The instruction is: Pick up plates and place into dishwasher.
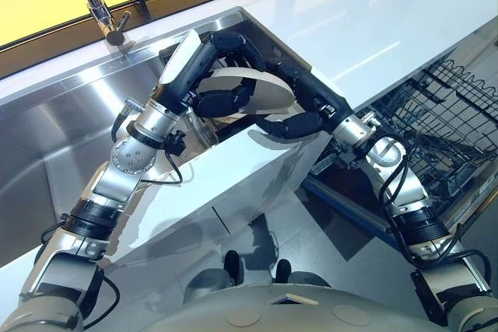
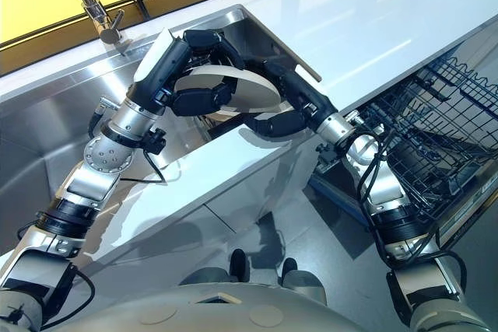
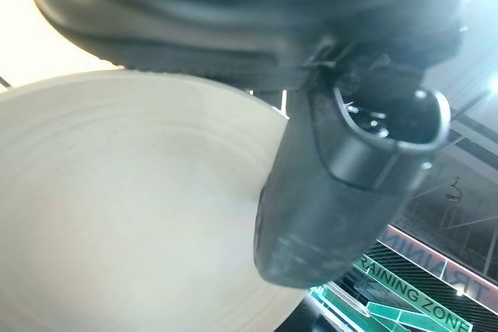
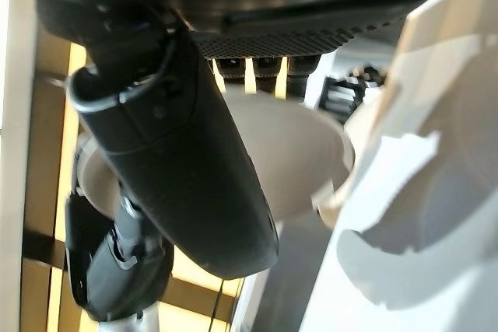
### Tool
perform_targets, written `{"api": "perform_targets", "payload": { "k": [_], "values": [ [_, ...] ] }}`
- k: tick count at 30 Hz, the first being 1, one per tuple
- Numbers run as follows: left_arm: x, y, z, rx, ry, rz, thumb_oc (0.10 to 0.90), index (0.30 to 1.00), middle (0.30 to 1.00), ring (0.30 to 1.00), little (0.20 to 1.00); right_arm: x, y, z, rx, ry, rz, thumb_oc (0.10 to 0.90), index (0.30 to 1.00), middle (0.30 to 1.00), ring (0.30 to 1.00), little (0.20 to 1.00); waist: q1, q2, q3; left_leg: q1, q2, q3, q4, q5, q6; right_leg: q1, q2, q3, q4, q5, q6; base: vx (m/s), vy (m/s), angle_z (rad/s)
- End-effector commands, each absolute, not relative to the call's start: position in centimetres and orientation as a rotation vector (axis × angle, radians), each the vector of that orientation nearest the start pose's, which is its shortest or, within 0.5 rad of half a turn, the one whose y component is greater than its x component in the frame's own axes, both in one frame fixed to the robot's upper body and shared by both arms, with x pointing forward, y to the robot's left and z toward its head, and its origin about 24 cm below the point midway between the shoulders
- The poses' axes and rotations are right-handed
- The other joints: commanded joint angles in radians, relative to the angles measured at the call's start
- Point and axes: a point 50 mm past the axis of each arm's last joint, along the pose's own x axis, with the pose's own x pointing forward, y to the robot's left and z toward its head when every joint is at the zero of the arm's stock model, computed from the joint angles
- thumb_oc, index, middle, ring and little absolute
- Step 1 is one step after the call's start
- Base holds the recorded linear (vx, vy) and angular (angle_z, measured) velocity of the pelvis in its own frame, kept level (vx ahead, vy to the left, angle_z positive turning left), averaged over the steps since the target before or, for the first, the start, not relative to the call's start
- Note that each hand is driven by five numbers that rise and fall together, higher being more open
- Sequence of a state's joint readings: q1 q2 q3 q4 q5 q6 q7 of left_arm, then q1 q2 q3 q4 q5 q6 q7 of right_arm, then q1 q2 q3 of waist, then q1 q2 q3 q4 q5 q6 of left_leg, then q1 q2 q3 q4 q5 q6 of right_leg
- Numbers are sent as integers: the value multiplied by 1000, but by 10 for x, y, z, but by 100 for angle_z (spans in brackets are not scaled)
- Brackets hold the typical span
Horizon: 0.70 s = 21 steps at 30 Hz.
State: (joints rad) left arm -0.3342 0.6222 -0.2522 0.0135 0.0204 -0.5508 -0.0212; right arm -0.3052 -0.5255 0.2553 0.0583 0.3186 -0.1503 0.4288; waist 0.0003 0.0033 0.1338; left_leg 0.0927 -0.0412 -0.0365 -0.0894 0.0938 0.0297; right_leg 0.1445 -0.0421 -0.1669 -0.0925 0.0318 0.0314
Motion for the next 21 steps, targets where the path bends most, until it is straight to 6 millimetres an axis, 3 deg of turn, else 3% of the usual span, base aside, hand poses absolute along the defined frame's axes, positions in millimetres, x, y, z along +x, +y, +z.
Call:
{"api": "perform_targets", "payload": {
  "k": [1, 5, 6, 7, 8, 18, 19, 21],
  "values": [
    [273, 134, 224, 457, -1073, -450, 100, 300, 300, 300, 200, 296, -131, 182, -213, -541, 772, 800, 900, 900, 900, 900, 17, 14, -82, 48, -28, 16, 2, -142, -3, -3, 68, -26, 89, -155, -3, 7, -13, 4],
    [273, 130, 219, 424, -1050, -476, 100, 300, 300, 300, 200, 296, -124, 179, -198, -526, 796, 800, 900, 900, 900, 900, 21, 14, -80, 56, -28, 12, 2, -148, -4, 5, 69, -27, 89, -164, -4, 28, -12, 5],
    [272, 128, 217, 403, -1041, -488, 100, 300, 300, 300, 200, 296, -123, 177, -200, -519, 788, 429, 582, 582, 582, 529, 23, 14, -78, 56, -27, 11, 2, -148, -4, 7, 69, -29, 88, -163, -4, 47, -15, 7],
    [272, 128, 216, 399, -1039, -493, 100, 300, 300, 300, 200, 296, -122, 177, -203, -517, 777, 372, 533, 533, 533, 472, 24, 13, -78, 57, -27, 12, 2, -148, -4, 8, 69, -29, 87, -163, -4, 21, -11, 6],
    [271, 127, 214, 394, -1036, -500, 100, 300, 300, 300, 200, 296, -123, 176, -206, -517, 768, 100, 300, 300, 300, 200, 24, 14, -76, 57, -27, 12, 2, -147, -4, 9, 69, -31, 85, -161, -4, 12, -6, 3],
    [268, 127, 199, 335, -935, -518, 100, 300, 300, 300, 200, 294, -128, 174, -159, -562, 673, 100, 300, 300, 300, 200, 36, 19, -72, 61, -22, 17, 2, -147, -5, 13, 64, -46, 77, -157, -3, 0, -1, 1],
    [269, 128, 196, 345, -920, -507, 100, 300, 300, 300, 200, 293, -129, 173, -159, -562, 672, 245, 425, 425, 425, 345, 38, 19, -71, 63, -23, 19, 2, -147, -5, 14, 63, -49, 77, -157, -3, 0, 0, 0],
    [270, 134, 189, 354, -886, -479, 100, 300, 300, 300, 200, 293, -133, 172, -165, -564, 665, 254, 432, 432, 432, 354, 41, 18, -71, 65, -23, 23, 2, -147, -5, 17, 61, -55, 73, -155, -2, 0, 0, 0]
  ]
}}
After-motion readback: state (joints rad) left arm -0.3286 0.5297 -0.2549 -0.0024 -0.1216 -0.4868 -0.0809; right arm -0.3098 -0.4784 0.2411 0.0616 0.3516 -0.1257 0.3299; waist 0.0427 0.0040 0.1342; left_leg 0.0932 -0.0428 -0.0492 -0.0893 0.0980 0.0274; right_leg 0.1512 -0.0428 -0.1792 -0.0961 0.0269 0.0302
